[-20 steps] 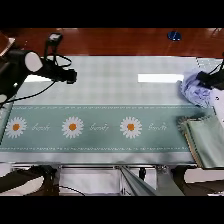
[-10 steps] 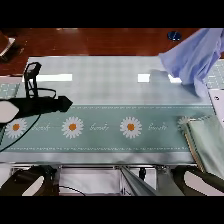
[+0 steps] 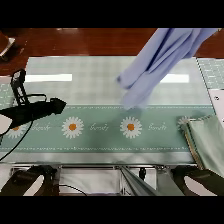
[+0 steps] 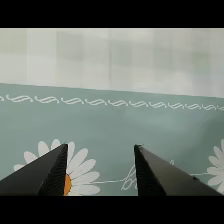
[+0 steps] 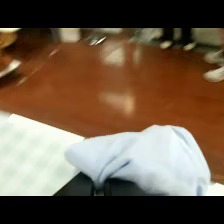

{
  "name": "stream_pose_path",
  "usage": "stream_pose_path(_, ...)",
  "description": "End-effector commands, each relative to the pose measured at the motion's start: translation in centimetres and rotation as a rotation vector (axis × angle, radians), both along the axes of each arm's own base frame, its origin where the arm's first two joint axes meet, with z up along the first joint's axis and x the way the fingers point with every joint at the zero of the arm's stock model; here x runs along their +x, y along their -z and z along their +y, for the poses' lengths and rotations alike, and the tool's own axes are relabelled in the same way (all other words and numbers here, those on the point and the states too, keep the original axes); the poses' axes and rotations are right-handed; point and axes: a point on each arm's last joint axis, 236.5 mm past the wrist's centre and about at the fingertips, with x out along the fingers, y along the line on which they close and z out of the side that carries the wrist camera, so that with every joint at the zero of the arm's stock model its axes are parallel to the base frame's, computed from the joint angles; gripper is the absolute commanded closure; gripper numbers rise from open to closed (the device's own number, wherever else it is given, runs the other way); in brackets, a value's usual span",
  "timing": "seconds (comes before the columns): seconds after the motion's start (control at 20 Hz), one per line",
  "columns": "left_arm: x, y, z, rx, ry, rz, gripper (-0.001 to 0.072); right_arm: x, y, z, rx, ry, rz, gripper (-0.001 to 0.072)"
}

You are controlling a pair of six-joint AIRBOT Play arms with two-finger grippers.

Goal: Fold the shirts.

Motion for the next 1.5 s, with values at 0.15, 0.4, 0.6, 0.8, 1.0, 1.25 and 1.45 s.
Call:
stream_pose_path(0.15,0.2,-0.2,0.1,-0.011,-0.014,-0.011,0.02,-6.3,20.4,15.5,0.003,-0.381,0.496,0.0688)
stream_pose_path(0.4,0.0,0.1,0.0,-0.01,-0.009,0.005,0.0199,-10.3,35.0,23.7,0.022,-0.443,0.803,0.0687)
stream_pose_path(0.6,-1.7,1.4,-1.0,-0.034,0.028,0.102,0.0199,-8.1,35.9,22.6,0.073,-0.377,0.876,0.0302)
stream_pose_path(0.8,-2.4,1.7,-0.3,-0.027,0.024,0.145,0.0199,-1.0,29.7,5.4,-0.022,-0.096,0.751,0.0305)
stream_pose_path(1.0,-3.5,2.4,-4.3,-0.206,0.153,0.247,0.0199,-2.5,32.4,-15.0,0.073,0.484,0.803,0.0306)
stream_pose_path(1.25,-3.9,9.6,0.8,-0.034,0.114,0.485,0.0199,-10.2,42.6,-13.2,0.247,0.459,1.066,0.0307)
stream_pose_path(1.45,-4.2,12.5,3.3,-0.069,0.062,0.597,0.0199,-11.8,45.7,-9.6,0.238,0.383,1.114,0.0308)
